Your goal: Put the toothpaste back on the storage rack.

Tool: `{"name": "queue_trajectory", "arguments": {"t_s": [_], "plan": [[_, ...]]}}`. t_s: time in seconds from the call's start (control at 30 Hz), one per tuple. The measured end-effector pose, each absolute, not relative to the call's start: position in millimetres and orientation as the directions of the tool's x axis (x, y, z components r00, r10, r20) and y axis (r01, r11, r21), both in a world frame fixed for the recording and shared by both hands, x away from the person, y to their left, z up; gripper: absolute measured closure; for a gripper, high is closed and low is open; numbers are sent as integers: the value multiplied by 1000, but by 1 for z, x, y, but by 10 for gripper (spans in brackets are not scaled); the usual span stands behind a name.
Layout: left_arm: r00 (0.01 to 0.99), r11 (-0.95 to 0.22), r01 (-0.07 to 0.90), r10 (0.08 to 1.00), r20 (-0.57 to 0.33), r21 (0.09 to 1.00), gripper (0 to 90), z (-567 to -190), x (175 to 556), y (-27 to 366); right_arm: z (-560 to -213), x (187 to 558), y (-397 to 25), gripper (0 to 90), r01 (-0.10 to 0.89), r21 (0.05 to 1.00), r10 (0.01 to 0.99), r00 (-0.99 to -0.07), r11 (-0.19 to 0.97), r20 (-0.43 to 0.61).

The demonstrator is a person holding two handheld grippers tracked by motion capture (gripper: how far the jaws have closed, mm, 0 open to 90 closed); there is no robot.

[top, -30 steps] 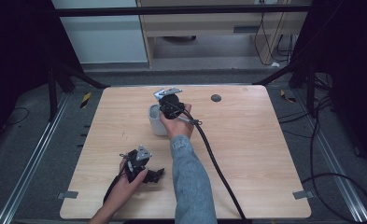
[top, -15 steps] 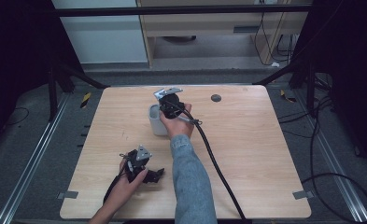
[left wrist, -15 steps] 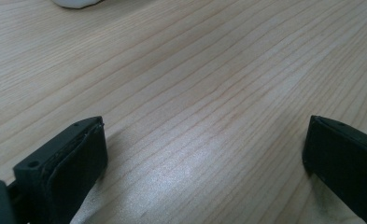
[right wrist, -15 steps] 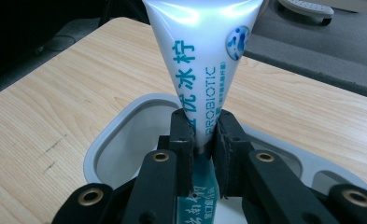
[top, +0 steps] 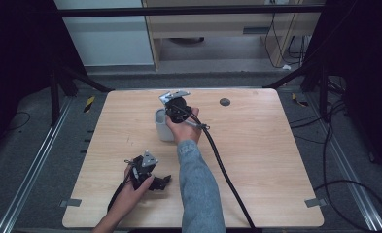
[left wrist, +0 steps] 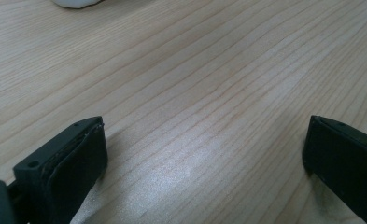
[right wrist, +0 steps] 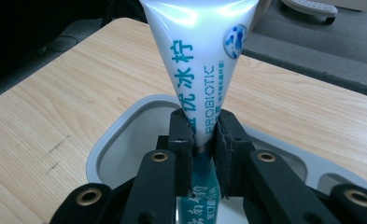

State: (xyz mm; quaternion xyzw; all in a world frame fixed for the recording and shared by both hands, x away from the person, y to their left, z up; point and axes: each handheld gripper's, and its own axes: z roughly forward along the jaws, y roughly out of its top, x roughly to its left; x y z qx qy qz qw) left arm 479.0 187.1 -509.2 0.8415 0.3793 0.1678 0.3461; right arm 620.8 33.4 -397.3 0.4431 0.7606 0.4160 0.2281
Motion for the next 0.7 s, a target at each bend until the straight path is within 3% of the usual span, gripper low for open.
{"name": "queue_trajectory", "arguments": {"t_s": [0.7], "plan": [[656,-472,523,754,19,710,0,-509,479,187,-395,620,32,762,479,834,859,-512,276,10]]}}
